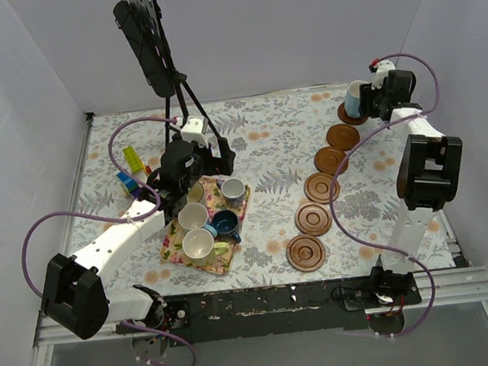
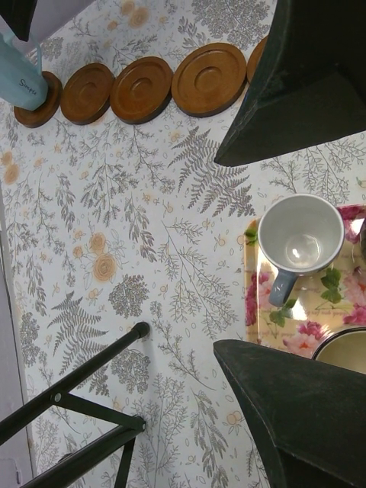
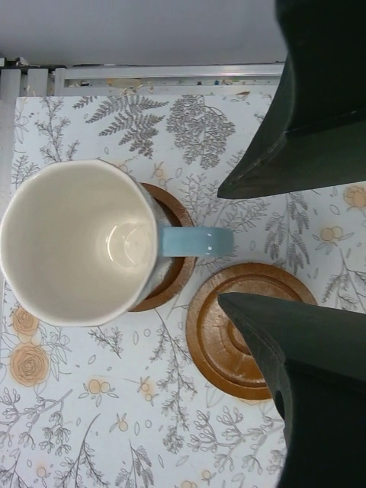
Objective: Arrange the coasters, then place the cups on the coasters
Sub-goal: Place the cup on the coaster.
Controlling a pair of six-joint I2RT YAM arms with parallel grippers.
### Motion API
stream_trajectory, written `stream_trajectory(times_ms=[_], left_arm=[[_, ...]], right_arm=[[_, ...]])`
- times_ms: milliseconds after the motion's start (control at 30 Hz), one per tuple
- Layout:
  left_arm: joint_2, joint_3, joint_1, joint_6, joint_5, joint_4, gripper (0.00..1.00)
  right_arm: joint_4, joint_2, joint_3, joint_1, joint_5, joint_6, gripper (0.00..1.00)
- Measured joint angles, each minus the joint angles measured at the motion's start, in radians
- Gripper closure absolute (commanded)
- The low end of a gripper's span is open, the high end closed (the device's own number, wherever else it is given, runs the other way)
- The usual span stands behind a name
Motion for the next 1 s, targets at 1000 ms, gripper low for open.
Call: stream_trajectory(times_ms=[1000], left_arm=[[-0.393,0.151,0.039,-0.476,-0.196,-0.910,0.03]], right_arm=[[0.072,-0.668,-0.567,0.018,-0.134,0.331,0.46]])
